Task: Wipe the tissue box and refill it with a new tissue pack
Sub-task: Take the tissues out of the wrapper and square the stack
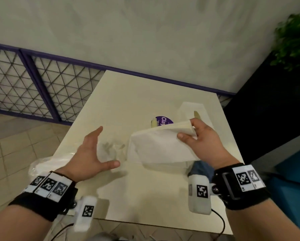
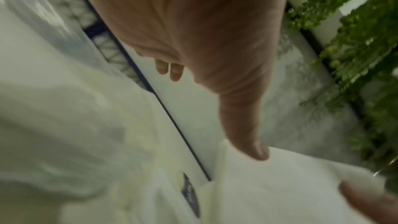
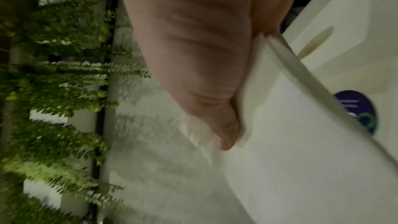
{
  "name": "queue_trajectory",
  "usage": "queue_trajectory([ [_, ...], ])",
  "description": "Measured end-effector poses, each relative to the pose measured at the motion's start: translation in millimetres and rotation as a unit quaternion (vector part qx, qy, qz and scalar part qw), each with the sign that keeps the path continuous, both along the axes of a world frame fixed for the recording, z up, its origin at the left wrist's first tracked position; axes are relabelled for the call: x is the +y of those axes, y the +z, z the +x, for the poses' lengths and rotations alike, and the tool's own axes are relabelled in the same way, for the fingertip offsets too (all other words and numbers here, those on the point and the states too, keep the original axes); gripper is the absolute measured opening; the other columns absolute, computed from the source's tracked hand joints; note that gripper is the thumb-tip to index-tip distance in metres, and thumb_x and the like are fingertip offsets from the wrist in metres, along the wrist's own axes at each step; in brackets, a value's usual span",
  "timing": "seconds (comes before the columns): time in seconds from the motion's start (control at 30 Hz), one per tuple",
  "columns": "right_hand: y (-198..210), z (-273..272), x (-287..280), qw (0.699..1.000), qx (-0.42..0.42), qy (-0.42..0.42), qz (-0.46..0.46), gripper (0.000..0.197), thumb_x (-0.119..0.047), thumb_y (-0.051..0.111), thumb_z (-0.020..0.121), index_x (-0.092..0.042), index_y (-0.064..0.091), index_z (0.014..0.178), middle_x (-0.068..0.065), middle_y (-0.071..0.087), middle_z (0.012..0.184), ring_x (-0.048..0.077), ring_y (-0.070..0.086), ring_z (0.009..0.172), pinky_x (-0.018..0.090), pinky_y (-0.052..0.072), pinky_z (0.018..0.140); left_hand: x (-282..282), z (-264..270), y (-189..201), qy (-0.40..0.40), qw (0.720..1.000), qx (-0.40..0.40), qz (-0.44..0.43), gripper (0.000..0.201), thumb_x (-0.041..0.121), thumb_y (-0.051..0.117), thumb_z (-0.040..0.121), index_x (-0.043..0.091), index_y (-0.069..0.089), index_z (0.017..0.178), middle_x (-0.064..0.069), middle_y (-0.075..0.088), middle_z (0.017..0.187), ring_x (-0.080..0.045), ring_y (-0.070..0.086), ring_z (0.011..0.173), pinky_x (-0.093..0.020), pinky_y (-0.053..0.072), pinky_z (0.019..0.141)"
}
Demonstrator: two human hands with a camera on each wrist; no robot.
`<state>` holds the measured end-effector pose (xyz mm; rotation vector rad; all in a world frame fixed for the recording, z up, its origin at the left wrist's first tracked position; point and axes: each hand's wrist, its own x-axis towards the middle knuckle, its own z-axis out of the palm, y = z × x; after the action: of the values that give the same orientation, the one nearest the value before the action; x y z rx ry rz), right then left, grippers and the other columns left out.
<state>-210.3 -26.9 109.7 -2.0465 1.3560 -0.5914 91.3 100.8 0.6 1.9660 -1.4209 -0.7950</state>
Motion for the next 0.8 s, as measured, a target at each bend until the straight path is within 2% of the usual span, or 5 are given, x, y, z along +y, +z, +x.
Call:
queue_trajectory([
  [0.23,-25.8,-8.5,12.9,0.953,-0.234,-0.003,0.193,0.021,-0.010,0.069,0.085,-0.020,0.062,0.101,0.003,0.075,0.095,0.018,0.071,0.088,0.034,0.058,0.079,-53.0,-67.5,-9.6,-0.043,0.826,0.562,0.013,0.139,0.036,0.099,0.032,0.022,0.022,0.147,-0.006,0.060,0.125,-0.019,0.060,0.112,-0.032,0.051,0.090],
  [0.57,-15.4,1.7,11.3,0.882,-0.355,0.020,0.307,0.019,-0.006,0.063,0.088,-0.017,0.063,0.103,0.006,0.073,0.100,0.023,0.069,0.091,0.041,0.056,0.087,-44.6,-83.9,-49.6,-0.106,0.668,0.735,0.043,0.064,0.021,0.064,0.090,0.003,0.035,0.145,-0.020,0.043,0.145,-0.037,0.037,0.135,-0.056,0.010,0.116],
  [0.63,-14.1,3.6,9.1,0.875,-0.367,0.014,0.315,0.019,-0.007,0.063,0.088,-0.018,0.063,0.104,0.006,0.072,0.102,0.023,0.068,0.093,0.042,0.055,0.090,-44.1,-71.5,-44.2,-0.081,0.691,0.718,-0.002,0.053,0.016,0.046,0.099,0.004,0.028,0.147,-0.022,0.035,0.149,-0.041,0.028,0.139,-0.060,-0.005,0.114],
  [0.73,-20.5,-0.8,5.8,0.867,-0.391,-0.018,0.309,0.021,-0.009,0.064,0.088,-0.019,0.063,0.106,0.010,0.069,0.110,0.026,0.066,0.099,0.046,0.053,0.093,-38.4,-79.4,-11.6,-0.052,0.720,0.692,-0.017,0.044,0.006,0.064,0.084,0.007,0.058,0.128,-0.017,0.061,0.128,-0.032,0.057,0.118,-0.050,0.043,0.103],
  [0.8,-34.0,-10.4,4.4,0.883,-0.370,-0.042,0.285,0.021,-0.011,0.066,0.086,-0.018,0.062,0.106,0.011,0.070,0.112,0.029,0.066,0.104,0.047,0.053,0.094,-35.7,-70.8,4.7,0.014,0.833,0.549,-0.073,0.046,0.004,0.078,0.068,0.013,0.067,0.112,-0.007,0.073,0.107,-0.022,0.069,0.097,-0.031,0.057,0.078],
])
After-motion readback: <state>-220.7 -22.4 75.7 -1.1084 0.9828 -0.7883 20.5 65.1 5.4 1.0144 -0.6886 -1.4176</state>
